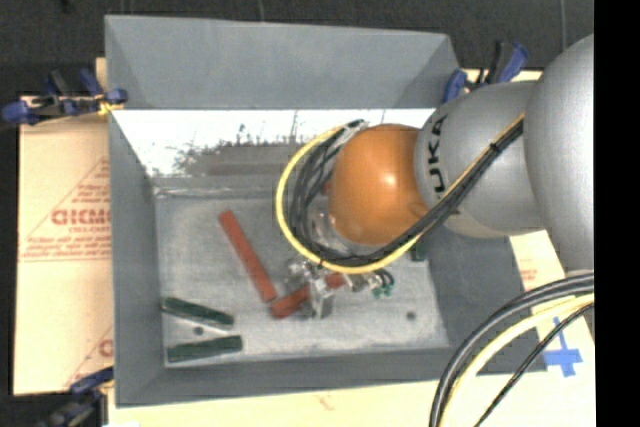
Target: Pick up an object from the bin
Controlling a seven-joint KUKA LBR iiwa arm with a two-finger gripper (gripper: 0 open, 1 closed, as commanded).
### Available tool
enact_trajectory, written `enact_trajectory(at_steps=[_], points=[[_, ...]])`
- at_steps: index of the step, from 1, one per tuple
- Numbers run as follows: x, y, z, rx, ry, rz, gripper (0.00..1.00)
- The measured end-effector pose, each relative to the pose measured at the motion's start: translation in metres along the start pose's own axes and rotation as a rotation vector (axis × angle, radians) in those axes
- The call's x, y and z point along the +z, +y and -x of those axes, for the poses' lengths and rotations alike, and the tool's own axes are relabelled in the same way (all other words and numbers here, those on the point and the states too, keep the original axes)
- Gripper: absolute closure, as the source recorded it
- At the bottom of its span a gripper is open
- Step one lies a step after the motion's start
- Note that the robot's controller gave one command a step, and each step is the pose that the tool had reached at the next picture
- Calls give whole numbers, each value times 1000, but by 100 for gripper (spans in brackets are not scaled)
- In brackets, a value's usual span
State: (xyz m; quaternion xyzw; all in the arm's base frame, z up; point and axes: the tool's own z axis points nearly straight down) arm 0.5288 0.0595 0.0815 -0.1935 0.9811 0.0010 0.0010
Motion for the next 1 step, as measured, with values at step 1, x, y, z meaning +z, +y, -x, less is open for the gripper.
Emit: enact_trajectory(at_steps=[1], points=[[-169, 3, 15, 53, -9, -6, 100]])
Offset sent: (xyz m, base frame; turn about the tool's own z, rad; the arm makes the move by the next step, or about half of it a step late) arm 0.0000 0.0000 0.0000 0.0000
